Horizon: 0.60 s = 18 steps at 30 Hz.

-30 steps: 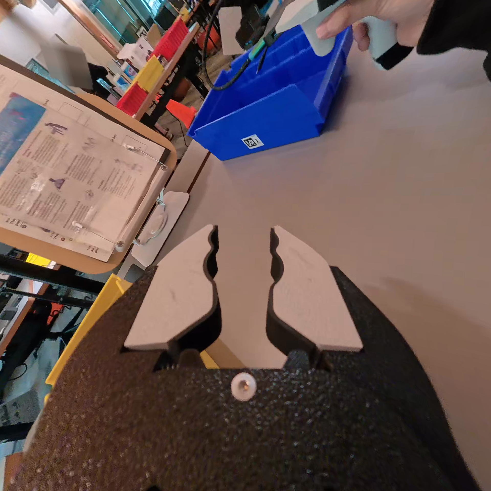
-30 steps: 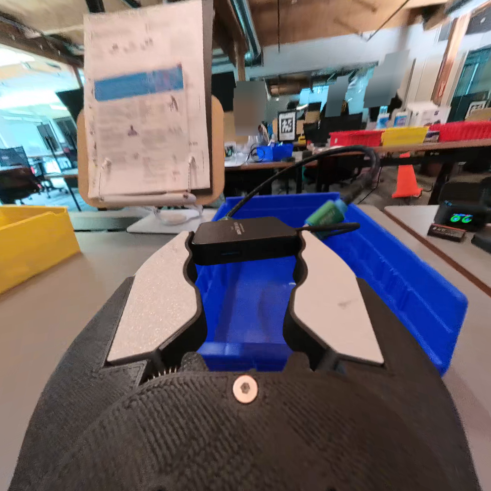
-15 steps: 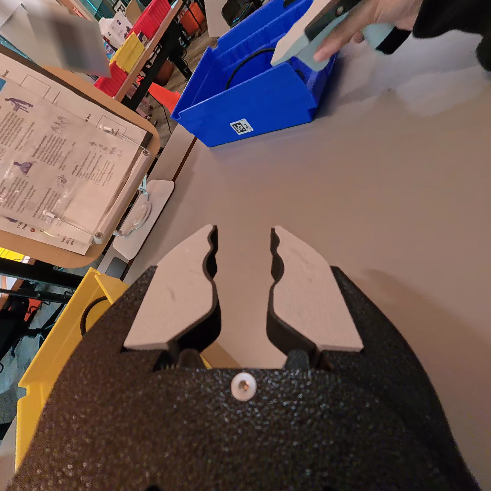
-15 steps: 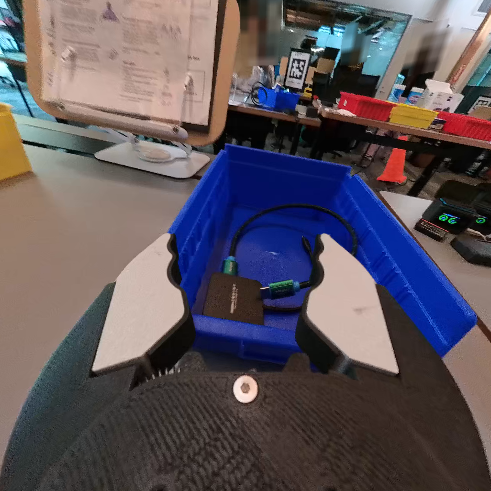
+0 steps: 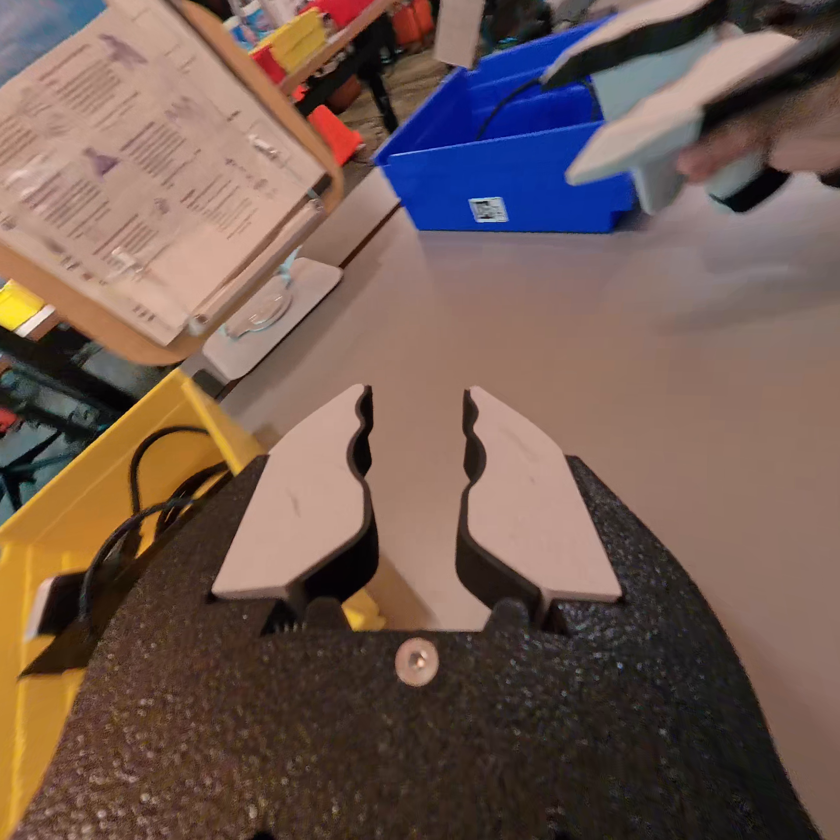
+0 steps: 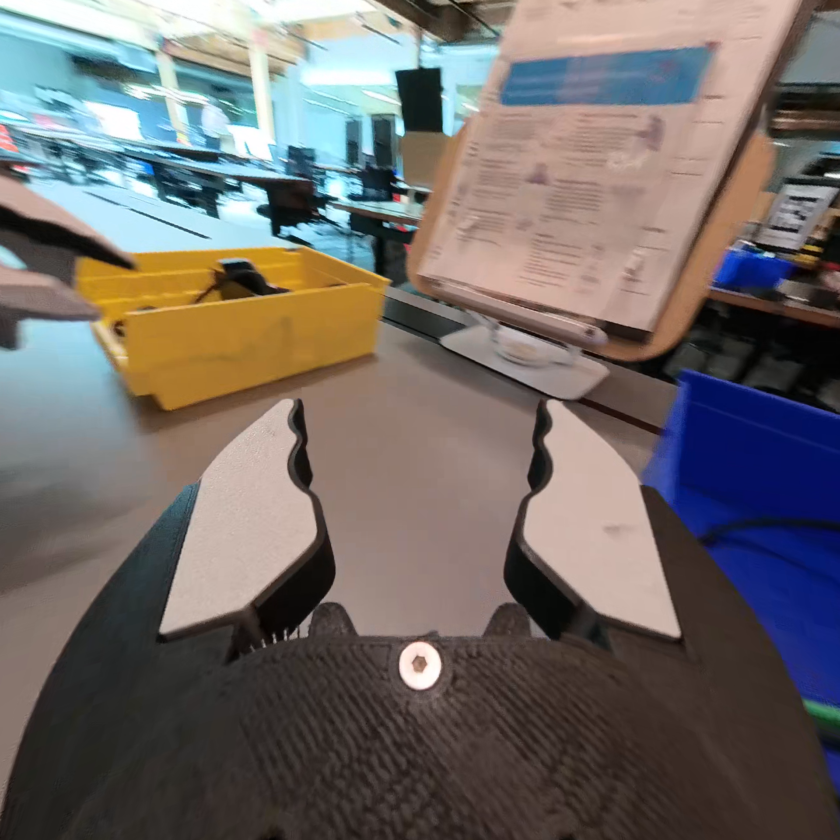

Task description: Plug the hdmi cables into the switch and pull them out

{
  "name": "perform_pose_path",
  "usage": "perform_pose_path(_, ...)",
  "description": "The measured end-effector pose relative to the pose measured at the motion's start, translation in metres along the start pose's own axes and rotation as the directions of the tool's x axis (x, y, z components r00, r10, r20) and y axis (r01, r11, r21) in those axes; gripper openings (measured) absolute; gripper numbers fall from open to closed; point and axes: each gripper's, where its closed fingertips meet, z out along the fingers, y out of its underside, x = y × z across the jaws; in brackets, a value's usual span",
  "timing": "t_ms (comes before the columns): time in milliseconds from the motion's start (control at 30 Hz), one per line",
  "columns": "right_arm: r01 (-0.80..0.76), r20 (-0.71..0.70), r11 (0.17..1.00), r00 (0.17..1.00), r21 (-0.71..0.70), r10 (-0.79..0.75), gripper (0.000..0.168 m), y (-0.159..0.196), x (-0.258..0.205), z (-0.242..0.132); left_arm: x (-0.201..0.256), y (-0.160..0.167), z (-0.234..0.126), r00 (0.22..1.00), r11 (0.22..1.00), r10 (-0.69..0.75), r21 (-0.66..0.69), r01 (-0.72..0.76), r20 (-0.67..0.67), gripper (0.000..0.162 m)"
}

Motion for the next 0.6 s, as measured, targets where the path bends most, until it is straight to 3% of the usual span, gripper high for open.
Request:
perform_pose_path(133, 0.028, 0.124, 0.999, 0.992, 0.032, -0.031, 0.093, 0.008, -0.04, 0.023, -0.066, 0.025, -0.018, 0.984, 0.992, -0.101, -0.059, 0.111, 0.148, 0.037)
perform_pose_path(300, -0.056, 0.147, 0.985, 0.989, 0.166, 0.031, 0.084, 0.008, -0.046, 0.034, -0.188, 0.076, -0.018, 0.957, 0.921, 0.031, -0.381, 0.085, 0.289, 0.041)
perform_pose_path(433, -0.129, 0.187, 0.969, 0.978, 0.21, 0.09, 0.085, 0.007, -0.045, 0.032, -0.262, 0.108, -0.002, 0.962, 0.787, 0.072, -0.608, 0.107, 0.263, 0.05)
perform_pose_path(600, -0.148, 0.226, 0.966, 0.969, 0.214, 0.099, 0.086, 0.012, -0.048, 0.031, -0.277, 0.129, 0.048, 0.995, 0.65, -0.014, -0.755, 0.087, 0.102, 0.054)
